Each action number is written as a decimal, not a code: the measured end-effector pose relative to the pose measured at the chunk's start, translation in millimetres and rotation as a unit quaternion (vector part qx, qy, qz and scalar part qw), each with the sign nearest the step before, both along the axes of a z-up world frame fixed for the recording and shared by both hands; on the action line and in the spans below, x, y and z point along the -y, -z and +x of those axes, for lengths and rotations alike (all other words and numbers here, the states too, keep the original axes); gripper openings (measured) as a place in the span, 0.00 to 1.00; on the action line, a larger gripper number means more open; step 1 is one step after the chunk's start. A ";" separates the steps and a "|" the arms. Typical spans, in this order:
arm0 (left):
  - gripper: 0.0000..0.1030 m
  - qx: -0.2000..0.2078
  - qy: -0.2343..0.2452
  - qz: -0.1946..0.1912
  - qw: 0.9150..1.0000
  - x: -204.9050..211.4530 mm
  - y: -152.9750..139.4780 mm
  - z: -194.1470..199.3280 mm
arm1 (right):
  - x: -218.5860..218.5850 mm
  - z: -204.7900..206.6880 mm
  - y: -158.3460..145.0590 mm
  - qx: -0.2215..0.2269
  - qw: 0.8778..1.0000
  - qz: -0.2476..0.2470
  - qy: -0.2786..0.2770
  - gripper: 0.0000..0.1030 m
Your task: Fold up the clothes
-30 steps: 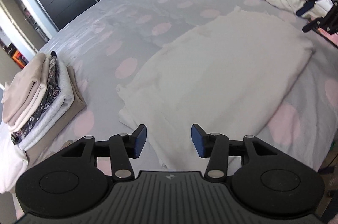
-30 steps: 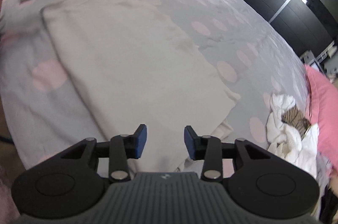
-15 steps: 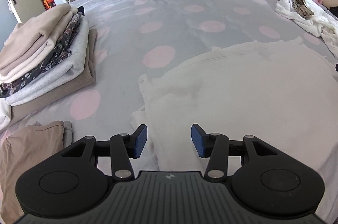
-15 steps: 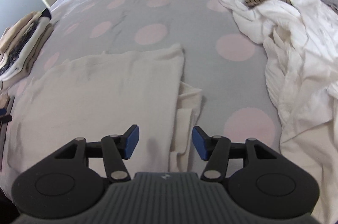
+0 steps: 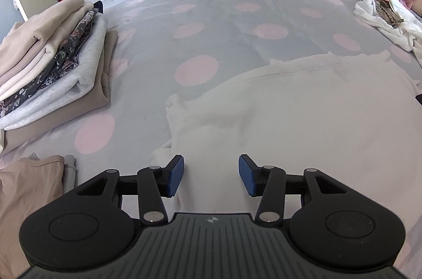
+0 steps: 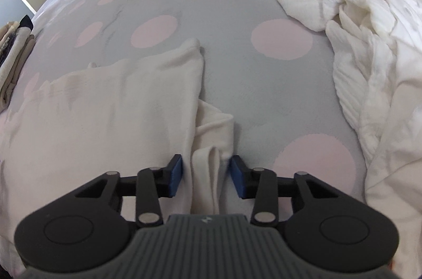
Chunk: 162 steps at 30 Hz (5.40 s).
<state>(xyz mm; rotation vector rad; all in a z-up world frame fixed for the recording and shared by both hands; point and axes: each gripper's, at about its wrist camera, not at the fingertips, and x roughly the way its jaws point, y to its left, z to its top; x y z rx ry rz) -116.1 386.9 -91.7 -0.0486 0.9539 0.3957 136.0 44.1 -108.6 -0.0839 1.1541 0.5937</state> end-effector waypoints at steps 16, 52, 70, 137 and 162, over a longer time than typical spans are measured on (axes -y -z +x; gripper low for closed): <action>0.24 0.017 -0.017 -0.041 0.999 -9.3 -12.8 -20.6 | -43.3 -27.5 -78.7 -0.040 0.995 0.085 0.014 0.15; 0.08 0.042 -0.039 -0.072 0.996 -44.2 -14.3 -66.4 | -309.2 -161.9 -48.0 -0.155 0.963 0.150 -0.163 0.15; 0.08 0.067 -0.060 -0.048 0.995 -43.2 -42.4 -80.3 | -286.8 -161.0 -77.6 -0.109 0.967 0.153 -0.174 0.29; 0.07 -0.044 -0.029 -0.041 0.998 23.1 -6.2 -109.1 | -112.9 -259.7 -2.8 0.070 0.970 -0.058 -0.224 0.01; 0.51 0.047 -0.100 -0.142 0.984 -70.6 -20.9 -49.6 | -132.3 -169.1 -50.7 0.037 0.988 0.052 -0.144 0.55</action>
